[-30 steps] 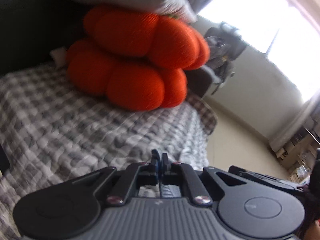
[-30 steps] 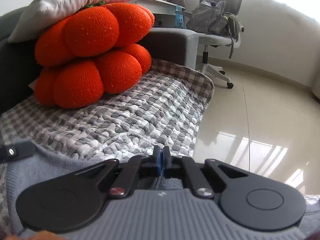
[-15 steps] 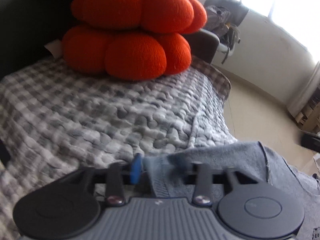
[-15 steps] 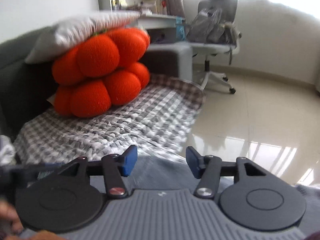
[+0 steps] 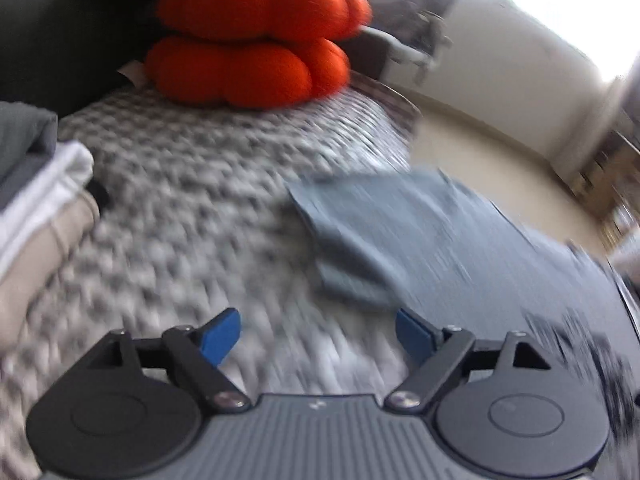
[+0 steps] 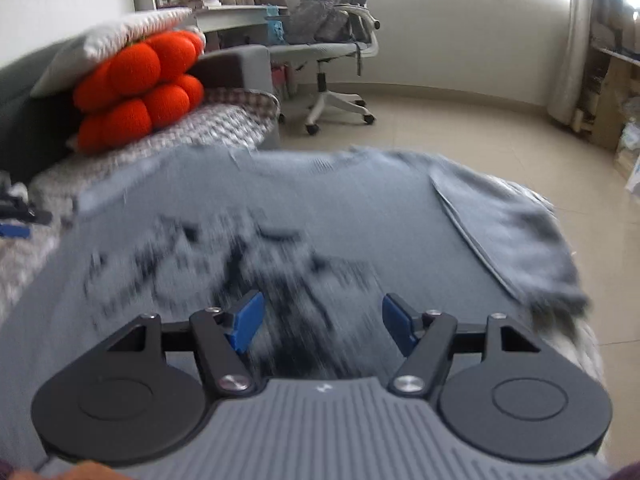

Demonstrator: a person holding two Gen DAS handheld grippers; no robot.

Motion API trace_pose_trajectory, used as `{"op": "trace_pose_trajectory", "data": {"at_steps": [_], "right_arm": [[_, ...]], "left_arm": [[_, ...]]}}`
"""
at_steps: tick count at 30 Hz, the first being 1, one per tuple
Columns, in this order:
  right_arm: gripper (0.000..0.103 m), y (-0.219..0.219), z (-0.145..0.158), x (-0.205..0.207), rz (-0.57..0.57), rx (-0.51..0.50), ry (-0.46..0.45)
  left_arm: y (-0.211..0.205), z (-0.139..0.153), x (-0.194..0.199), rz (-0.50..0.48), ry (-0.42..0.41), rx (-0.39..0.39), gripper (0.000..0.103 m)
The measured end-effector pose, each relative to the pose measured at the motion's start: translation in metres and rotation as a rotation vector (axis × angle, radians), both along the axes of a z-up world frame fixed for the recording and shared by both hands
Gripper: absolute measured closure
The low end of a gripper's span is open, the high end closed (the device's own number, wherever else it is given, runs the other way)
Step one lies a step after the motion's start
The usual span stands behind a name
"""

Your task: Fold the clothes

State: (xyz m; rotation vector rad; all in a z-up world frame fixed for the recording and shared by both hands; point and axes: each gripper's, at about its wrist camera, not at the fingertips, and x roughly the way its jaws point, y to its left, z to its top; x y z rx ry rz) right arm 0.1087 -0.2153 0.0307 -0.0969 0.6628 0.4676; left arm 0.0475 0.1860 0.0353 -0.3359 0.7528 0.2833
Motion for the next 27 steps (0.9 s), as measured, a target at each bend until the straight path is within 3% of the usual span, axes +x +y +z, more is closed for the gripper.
{"op": "trace_pose_trajectory", "data": {"at_steps": [4,7,10,14,19,23,24,27], "right_arm": [[0.034,-0.023,-0.011,-0.025,-0.003,0.009,0.002],[0.034,-0.046,-0.015,-0.045,-0.04,0.052,-0.005],[0.033,-0.064,-0.021,-0.065,-0.06,0.087,-0.013],[0.031,-0.081,-0.022,-0.099,-0.04,0.038,-0.074],[0.024,-0.111,-0.024,-0.12,-0.062,0.055,-0.063],[0.025,-0.137,-0.028,-0.137,-0.078,0.112,-0.061],[0.026,-0.142,-0.029,-0.143,-0.078,0.132,-0.06],[0.05,-0.157,-0.03,-0.161,-0.07,0.199,-0.055]], "left_arm": [[-0.042,0.005,-0.042,-0.073,-0.03,0.035,0.02],[-0.068,0.007,-0.071,-0.085,-0.043,0.078,0.035],[-0.078,0.001,-0.089,-0.092,-0.032,0.04,0.035],[-0.089,-0.015,-0.107,-0.08,-0.004,-0.005,0.034],[-0.108,-0.02,-0.126,-0.112,-0.022,0.076,0.033],[-0.106,-0.018,-0.146,-0.11,-0.027,0.032,0.033],[-0.104,-0.018,-0.152,-0.101,-0.026,0.023,0.033],[-0.098,-0.019,-0.171,-0.039,-0.032,0.012,0.046]]}}
